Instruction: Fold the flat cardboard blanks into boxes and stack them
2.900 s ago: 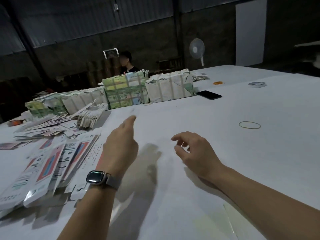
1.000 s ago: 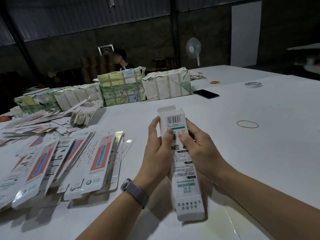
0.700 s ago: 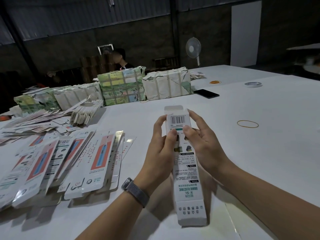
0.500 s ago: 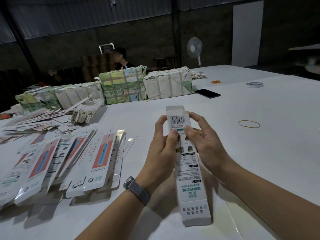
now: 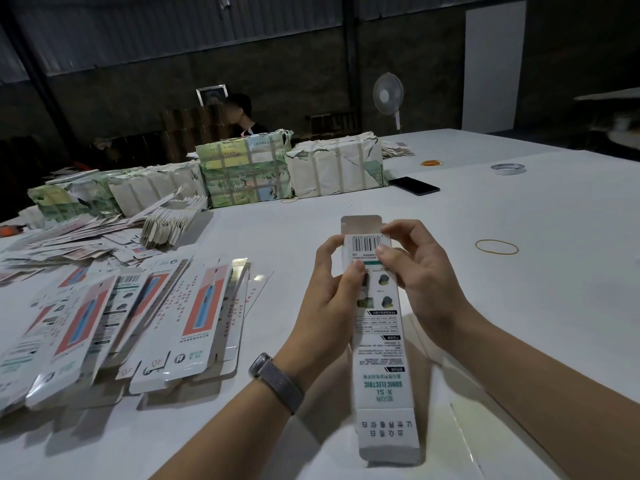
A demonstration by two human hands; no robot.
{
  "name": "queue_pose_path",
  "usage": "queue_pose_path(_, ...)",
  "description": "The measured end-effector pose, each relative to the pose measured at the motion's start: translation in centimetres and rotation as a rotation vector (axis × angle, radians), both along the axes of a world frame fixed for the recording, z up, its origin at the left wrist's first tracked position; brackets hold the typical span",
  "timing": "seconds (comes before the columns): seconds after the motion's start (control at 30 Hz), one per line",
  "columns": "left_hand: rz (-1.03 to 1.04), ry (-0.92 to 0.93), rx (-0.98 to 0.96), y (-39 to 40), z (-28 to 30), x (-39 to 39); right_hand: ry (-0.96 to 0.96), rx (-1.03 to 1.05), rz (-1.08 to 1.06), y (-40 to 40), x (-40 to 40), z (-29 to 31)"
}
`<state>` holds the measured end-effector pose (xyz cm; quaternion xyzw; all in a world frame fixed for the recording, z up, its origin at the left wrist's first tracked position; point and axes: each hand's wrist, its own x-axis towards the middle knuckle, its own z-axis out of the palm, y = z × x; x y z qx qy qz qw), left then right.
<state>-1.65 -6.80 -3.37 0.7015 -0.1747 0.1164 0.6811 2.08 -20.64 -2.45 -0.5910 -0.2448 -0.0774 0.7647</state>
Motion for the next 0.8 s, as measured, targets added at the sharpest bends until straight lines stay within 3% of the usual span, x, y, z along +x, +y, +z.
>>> queue_pose_path(0.2, -0.010, 0.076, -0.033, -0.01, -0.31, -0.02, -0.012, 0.013, -0.038, -0.01, 0.15, -0.12)
queue_pose_path(0.8, -0.034, 0.022, 0.142, -0.30, -0.77, 0.03, 0.143, 0.022, -0.053, -0.16, 0.07, 0.42)
